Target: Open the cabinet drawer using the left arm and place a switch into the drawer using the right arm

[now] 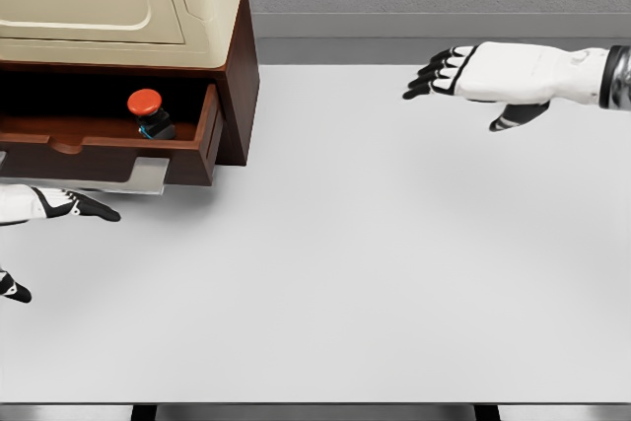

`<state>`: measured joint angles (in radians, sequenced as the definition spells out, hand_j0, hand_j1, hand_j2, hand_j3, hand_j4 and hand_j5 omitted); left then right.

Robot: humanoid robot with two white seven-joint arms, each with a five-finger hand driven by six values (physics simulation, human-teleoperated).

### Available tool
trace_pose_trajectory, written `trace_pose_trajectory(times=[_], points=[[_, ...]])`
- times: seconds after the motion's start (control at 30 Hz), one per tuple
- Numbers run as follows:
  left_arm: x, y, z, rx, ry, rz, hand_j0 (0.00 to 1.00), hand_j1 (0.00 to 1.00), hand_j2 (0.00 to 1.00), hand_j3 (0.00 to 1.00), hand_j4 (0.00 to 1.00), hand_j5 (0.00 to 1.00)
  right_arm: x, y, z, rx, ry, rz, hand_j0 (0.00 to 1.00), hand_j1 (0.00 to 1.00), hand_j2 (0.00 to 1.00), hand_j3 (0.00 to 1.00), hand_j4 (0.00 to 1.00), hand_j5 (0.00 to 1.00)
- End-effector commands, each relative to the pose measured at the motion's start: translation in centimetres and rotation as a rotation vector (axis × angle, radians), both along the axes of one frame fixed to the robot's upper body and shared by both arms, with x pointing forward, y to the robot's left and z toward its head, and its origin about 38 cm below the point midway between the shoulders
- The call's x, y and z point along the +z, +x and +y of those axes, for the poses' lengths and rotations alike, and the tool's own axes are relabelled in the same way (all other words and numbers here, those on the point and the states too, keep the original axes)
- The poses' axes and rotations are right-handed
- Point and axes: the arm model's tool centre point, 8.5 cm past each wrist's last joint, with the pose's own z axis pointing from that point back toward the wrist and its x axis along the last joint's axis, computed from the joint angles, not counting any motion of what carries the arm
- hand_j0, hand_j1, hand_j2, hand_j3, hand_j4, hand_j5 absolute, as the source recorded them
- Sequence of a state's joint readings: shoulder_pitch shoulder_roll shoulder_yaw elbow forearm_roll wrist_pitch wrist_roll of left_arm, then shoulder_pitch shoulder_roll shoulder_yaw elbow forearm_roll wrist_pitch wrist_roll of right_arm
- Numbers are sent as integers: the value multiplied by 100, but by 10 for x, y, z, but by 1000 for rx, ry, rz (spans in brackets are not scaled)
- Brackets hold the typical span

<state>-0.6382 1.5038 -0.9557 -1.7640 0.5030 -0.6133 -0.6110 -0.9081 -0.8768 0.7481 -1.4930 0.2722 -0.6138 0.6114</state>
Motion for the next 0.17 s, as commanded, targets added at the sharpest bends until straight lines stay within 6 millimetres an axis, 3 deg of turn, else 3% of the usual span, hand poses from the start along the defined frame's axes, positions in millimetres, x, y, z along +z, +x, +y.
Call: trace_pose_trajectory(times=[0.0,0.13], points=[[0,0,0,4,-7,3,100,100,100,100,100,100,-1,2,-3,-15,7,7,100,100,100,100,100,100],[0,0,0,4,-7,3,100,100,100,100,100,100,-3,2,-3,-14,5,11,100,100,100,100,100,100]])
